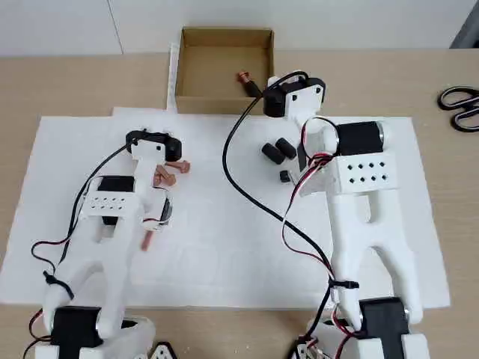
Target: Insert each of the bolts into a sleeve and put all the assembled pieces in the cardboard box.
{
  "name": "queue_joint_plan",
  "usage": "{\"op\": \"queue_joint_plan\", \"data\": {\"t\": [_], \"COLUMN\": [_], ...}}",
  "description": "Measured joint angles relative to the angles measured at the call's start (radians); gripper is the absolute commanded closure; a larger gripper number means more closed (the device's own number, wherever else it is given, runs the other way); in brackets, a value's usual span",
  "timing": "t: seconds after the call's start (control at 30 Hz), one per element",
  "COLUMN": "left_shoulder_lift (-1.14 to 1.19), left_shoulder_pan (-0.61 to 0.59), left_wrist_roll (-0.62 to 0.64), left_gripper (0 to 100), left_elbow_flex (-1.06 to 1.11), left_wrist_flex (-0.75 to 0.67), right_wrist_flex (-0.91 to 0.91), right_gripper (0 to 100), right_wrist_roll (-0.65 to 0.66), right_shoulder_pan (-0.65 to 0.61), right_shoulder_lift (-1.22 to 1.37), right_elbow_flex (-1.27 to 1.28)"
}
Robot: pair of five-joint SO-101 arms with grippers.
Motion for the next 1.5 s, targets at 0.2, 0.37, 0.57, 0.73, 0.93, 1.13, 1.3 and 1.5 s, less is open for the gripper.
{"op": "queue_joint_plan", "data": {"t": [0.2, 0.37, 0.57, 0.73, 0.93, 1.13, 1.3, 1.5], "left_shoulder_lift": [0.0, 0.0, 0.0, 0.011, 0.114, 0.172, 0.175, 0.201], "left_shoulder_pan": [0.0, 0.0, 0.0, 0.0, 0.0, 0.0, 0.005, 0.005], "left_wrist_roll": [0.003, 0.003, 0.003, 0.003, 0.026, 0.044, 0.074, 0.075], "left_gripper": [91, 91, 91, 91, 91, 92, 99, 99], "left_elbow_flex": [0.048, 0.055, 0.055, 0.055, 0.023, -0.034, -0.04, -0.112], "left_wrist_flex": [-0.087, -0.107, -0.109, -0.109, -0.11, -0.086, -0.08, 0.003], "right_wrist_flex": [0.0, 0.0, 0.0, 0.0, 0.0, 0.0, 0.0, 0.0], "right_gripper": [99.5, 99.5, 99.5, 99.5, 99.5, 99.5, 99.5, 99.5], "right_wrist_roll": [0.0, 0.0, 0.0, 0.0, 0.0, 0.0, 0.0, 0.0], "right_shoulder_pan": [-0.002, -0.002, 0.0, -0.002, -0.002, -0.002, -0.002, -0.002], "right_shoulder_lift": [-0.002, -0.002, -0.002, -0.002, -0.002, -0.002, -0.002, -0.003], "right_elbow_flex": [0.055, 0.061, 0.061, 0.061, 0.061, 0.061, 0.061, 0.061]}}
